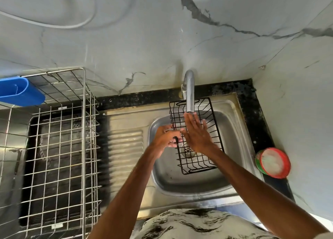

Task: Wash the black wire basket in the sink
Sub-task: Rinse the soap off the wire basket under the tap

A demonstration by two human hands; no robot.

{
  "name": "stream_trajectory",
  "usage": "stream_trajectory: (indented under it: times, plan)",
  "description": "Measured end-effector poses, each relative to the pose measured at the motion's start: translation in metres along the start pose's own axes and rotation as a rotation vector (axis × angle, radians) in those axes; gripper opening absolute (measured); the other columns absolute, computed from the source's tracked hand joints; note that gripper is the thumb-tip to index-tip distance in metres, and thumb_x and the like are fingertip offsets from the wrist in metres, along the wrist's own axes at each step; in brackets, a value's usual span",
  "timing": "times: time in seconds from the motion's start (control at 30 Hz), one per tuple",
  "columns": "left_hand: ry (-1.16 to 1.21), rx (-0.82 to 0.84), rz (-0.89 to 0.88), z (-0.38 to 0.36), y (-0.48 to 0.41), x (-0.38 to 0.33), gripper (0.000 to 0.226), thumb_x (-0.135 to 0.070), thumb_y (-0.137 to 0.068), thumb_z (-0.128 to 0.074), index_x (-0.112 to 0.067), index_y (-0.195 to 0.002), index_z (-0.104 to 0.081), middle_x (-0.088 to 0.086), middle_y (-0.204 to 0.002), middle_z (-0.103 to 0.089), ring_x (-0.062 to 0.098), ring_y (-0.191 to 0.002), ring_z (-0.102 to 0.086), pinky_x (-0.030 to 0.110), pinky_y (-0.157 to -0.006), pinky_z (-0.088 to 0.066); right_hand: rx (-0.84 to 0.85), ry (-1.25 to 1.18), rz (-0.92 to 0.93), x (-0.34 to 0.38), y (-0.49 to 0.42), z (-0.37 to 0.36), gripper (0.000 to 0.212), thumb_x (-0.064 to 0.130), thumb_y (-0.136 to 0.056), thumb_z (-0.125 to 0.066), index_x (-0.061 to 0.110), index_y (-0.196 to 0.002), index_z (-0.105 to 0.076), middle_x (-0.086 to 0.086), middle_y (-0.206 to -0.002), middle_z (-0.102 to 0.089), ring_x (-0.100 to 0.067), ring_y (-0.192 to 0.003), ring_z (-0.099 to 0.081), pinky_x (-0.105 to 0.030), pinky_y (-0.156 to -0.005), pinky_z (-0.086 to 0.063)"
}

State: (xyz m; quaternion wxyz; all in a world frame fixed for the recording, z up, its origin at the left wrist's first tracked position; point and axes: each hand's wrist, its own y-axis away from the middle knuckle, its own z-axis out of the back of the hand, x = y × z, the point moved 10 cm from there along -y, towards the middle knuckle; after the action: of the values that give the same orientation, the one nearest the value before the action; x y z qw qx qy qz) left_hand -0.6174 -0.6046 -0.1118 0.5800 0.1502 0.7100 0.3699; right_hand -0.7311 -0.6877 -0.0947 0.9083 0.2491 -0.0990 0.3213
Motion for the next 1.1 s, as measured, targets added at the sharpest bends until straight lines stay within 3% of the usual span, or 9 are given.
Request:
stream_trajectory:
  times: [0.13,0.2,0.33,0.47,0.6,0.73,0.9,1.0,1.1]
  plan:
    - [0.027,-0.013,0.019,0.004,0.003,-0.002,0.063,-0.024,-0.074,-0.086,-0.005,-0.129,-0.06,0.022,-0.12,-0.07,0.036,-0.11,-0.07,0.04,-0.078,-0.062,0.01,0.035,0.213,0.032,0.005,-0.009,0.07,0.041,-0.106,-0.025,0.017,-0.159,0.015,-0.004,-0.166,0.025,-0.026,-0.152,0.024,-0.055,-0.124,0.005]
    - [0.022,0.01,0.015,0.004,-0.001,-0.001,0.069,-0.028,-0.065,-0.086,-0.004,-0.127,-0.064,0.02,-0.118,-0.072,0.036,-0.111,-0.07,0.041,-0.081,-0.062,-0.006,0.058,0.319,0.036,0.006,-0.007,0.072,0.03,-0.107,-0.034,0.02,-0.16,0.013,-0.002,-0.167,0.023,-0.026,-0.153,0.022,-0.054,-0.125,0.003]
    - [0.032,0.002,0.024,0.008,-0.006,0.002,0.092,-0.032,-0.053,-0.086,-0.006,-0.137,-0.058,0.012,-0.121,-0.074,0.032,-0.113,-0.07,0.046,-0.09,-0.061,-0.062,-0.025,0.035,0.008,-0.01,0.007,0.067,0.039,-0.108,-0.023,0.02,-0.159,0.014,-0.008,-0.169,0.013,-0.028,-0.153,0.019,-0.058,-0.124,0.001]
    - [0.02,0.03,0.01,0.002,0.004,-0.009,0.035,-0.01,-0.075,-0.076,-0.004,-0.108,-0.068,0.01,-0.102,-0.077,0.03,-0.106,-0.071,0.048,-0.095,-0.055,-0.05,0.093,0.332,0.04,0.002,-0.005,0.069,0.038,-0.108,-0.028,0.021,-0.16,0.014,-0.002,-0.167,0.022,-0.026,-0.153,0.021,-0.054,-0.124,0.005]
    - [0.015,0.039,0.016,0.001,0.003,-0.013,0.067,-0.021,-0.059,-0.077,-0.001,-0.121,-0.063,0.014,-0.113,-0.075,0.029,-0.107,-0.07,0.043,-0.09,-0.056,-0.117,-0.073,-0.009,-0.004,-0.008,0.005,0.067,0.046,-0.107,-0.015,0.013,-0.161,0.004,-0.01,-0.169,0.011,-0.027,-0.154,0.019,-0.055,-0.126,-0.003]
    - [0.005,0.046,0.007,0.002,0.005,-0.022,0.046,-0.016,-0.063,-0.07,0.01,-0.101,-0.064,0.011,-0.09,-0.07,0.024,-0.087,-0.066,0.039,-0.08,-0.056,-0.084,0.034,0.337,0.046,0.018,-0.011,0.068,0.044,-0.106,-0.017,0.016,-0.16,0.015,-0.004,-0.167,0.023,-0.023,-0.154,0.021,-0.051,-0.126,0.001]
    - [0.066,0.035,-0.003,0.005,0.005,-0.028,0.072,-0.017,-0.067,-0.075,0.0,-0.134,-0.052,0.005,-0.118,-0.077,0.028,-0.108,-0.074,0.048,-0.092,-0.059,-0.135,0.003,-0.027,-0.007,-0.002,0.002,0.078,0.06,-0.101,-0.001,0.01,-0.159,0.013,-0.013,-0.166,0.02,-0.027,-0.153,0.022,-0.05,-0.126,0.0]
    - [0.066,0.047,-0.007,0.001,0.007,-0.033,0.066,-0.016,-0.064,-0.073,0.006,-0.124,-0.056,0.006,-0.101,-0.077,0.029,-0.093,-0.074,0.045,-0.084,-0.061,-0.098,0.116,0.198,0.036,0.007,-0.011,0.072,0.053,-0.102,0.0,0.012,-0.159,0.017,-0.009,-0.165,0.027,-0.027,-0.152,0.026,-0.058,-0.124,0.002]
    - [0.038,0.031,-0.038,0.012,0.007,-0.036,0.068,-0.028,-0.059,-0.078,0.005,-0.117,-0.063,0.015,-0.11,-0.074,0.034,-0.104,-0.072,0.049,-0.091,-0.061,-0.081,0.12,0.249,0.024,0.005,-0.014,0.069,0.05,-0.106,-0.011,0.015,-0.159,0.016,-0.007,-0.166,0.025,-0.025,-0.153,0.022,-0.055,-0.125,-0.003]
